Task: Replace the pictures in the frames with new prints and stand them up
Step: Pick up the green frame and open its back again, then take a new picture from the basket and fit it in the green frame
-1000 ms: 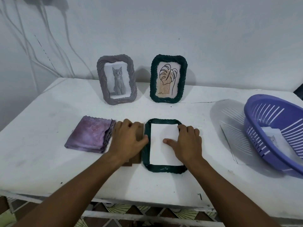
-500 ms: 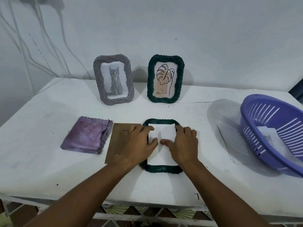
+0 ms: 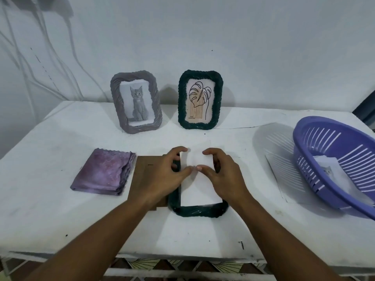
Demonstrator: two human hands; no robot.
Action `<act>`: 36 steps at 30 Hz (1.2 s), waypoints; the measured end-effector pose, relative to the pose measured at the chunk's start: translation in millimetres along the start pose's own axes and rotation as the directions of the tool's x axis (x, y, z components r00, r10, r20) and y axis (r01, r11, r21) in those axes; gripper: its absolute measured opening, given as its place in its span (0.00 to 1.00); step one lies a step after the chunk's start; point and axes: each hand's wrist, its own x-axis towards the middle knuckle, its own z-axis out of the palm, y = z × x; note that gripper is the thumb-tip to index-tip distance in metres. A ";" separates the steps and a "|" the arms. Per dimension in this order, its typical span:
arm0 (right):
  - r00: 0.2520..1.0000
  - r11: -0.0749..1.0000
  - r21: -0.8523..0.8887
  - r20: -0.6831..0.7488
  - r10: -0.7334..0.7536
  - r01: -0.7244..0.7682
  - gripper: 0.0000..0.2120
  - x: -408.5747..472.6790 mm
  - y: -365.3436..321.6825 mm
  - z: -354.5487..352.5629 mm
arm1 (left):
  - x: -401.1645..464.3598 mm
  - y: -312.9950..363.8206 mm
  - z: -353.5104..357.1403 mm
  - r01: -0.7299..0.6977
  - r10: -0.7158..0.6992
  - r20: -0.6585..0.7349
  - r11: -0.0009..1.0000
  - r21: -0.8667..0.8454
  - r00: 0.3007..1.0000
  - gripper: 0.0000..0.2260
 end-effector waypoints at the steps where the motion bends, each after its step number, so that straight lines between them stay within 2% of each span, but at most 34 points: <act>1: 1.000 0.997 0.079 0.002 0.018 -0.018 0.14 1.5 -2.2 -6.1 | 1.9 2.8 -3.2 0.020 -0.019 0.014 0.996 -0.088 1.000 0.18; 5: 0.994 0.961 0.265 -0.046 0.095 -0.080 0.12 10.5 -4.7 -35.4 | 11.1 20.3 -7.8 0.060 -0.036 0.065 0.902 -0.428 0.997 0.14; 8: 0.985 0.932 0.334 -0.040 0.165 -0.143 0.10 15.7 2.3 -61.3 | 19.9 34.8 3.7 0.071 0.006 0.127 0.806 -0.588 0.992 0.15; 10: 0.985 0.934 0.323 -0.035 0.171 -0.151 0.11 15.5 7.3 -81.6 | 26.1 45.4 16.6 0.085 0.018 0.158 0.779 -0.621 0.987 0.16; 13: 0.987 0.975 0.166 -0.029 0.157 -0.151 0.14 13.1 14.0 -115.6 | 31.3 64.1 39.7 0.096 0.044 0.198 0.759 -0.644 0.979 0.16; 16: 0.995 0.981 -0.166 -0.056 0.087 -0.095 0.16 10.0 15.0 -154.7 | 38.6 76.8 67.2 0.098 0.038 0.200 0.774 -0.625 0.979 0.16; 19: 0.990 0.916 -0.388 -0.129 0.058 -0.104 0.18 9.5 15.8 -192.8 | 45.4 82.5 93.0 0.076 0.032 0.181 0.826 -0.558 0.983 0.16; 22: 0.959 0.768 -0.595 -0.021 0.281 -0.238 0.23 8.9 28.3 -218.2 | 49.4 83.5 118.3 0.081 0.021 0.201 0.870 -0.486 0.979 0.17; 24: 0.922 0.757 -0.589 0.051 0.384 -0.283 0.23 5.6 37.6 -222.5 | 52.0 82.8 134.2 0.083 0.007 0.214 0.907 -0.412 0.977 0.18; 29: 0.958 0.815 -0.520 -0.018 0.287 -0.254 0.21 3.9 48.3 -222.1 | 54.0 85.3 159.9 0.062 0.000 0.229 0.963 -0.263 0.973 0.18; 36: 0.964 0.824 -0.514 -0.022 0.264 -0.238 0.21 6.1 47.1 -228.8 | 54.7 103.7 190.5 0.083 -0.015 0.262 0.965 -0.248 0.965 0.20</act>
